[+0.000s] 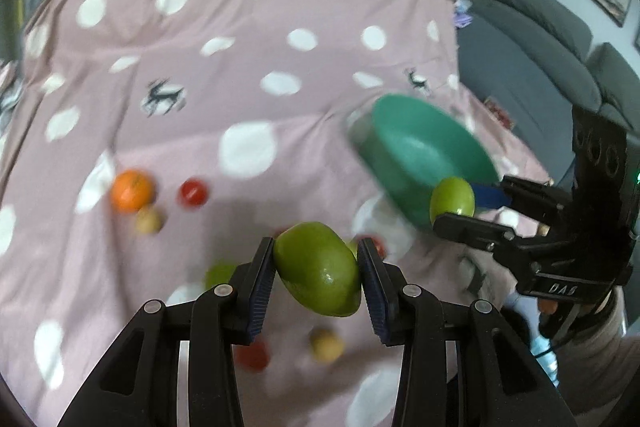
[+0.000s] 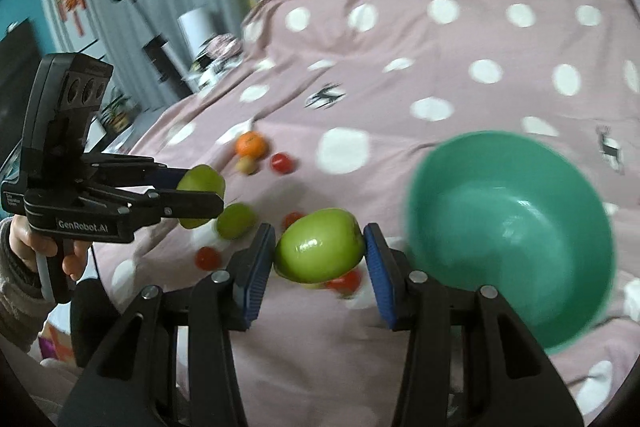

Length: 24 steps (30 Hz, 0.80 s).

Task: Organize fruits
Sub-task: 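Carry both green fruits over the teal bowl and open both tools to drop them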

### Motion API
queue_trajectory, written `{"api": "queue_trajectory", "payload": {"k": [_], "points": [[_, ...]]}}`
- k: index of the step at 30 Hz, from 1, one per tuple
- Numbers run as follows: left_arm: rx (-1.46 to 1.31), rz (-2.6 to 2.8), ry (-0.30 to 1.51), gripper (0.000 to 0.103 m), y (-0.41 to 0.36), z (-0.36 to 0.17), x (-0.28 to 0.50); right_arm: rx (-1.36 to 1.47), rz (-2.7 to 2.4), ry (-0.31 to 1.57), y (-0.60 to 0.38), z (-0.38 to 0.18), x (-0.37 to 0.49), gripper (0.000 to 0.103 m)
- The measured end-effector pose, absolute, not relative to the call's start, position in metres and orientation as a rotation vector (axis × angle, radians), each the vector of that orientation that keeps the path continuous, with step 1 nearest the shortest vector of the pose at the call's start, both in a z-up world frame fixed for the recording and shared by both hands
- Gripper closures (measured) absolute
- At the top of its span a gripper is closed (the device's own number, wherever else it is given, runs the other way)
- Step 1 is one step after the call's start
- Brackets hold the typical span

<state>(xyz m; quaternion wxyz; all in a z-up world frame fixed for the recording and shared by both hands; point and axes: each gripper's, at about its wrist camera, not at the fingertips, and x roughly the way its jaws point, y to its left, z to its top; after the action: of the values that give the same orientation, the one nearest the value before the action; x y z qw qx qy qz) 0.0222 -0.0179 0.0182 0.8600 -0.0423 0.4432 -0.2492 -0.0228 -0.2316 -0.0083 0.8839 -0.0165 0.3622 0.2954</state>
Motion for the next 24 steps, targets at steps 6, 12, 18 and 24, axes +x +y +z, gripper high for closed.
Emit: {"api": "queue_trajectory", "payload": {"k": [6,12,18,24], "points": [[-0.052,-0.635,0.894,0.061,-0.081,0.029,0.058,0.006,0.460,0.718,-0.285,-0.004,-0.009,0.057],[-0.014,-0.706,0.910,0.061,-0.136,0.020,0.085,0.033,0.361,0.736,-0.319,-0.012,-0.001,0.057],[0.074,-0.735,0.942,0.061,-0.171,0.006,0.089,0.031,0.334,0.784,-0.325,-0.027,0.005,0.057],[0.154,-0.705,0.951,0.061,-0.182,-0.003,0.087,0.038,0.322,0.807,-0.330,-0.037,0.005,0.056]]}}
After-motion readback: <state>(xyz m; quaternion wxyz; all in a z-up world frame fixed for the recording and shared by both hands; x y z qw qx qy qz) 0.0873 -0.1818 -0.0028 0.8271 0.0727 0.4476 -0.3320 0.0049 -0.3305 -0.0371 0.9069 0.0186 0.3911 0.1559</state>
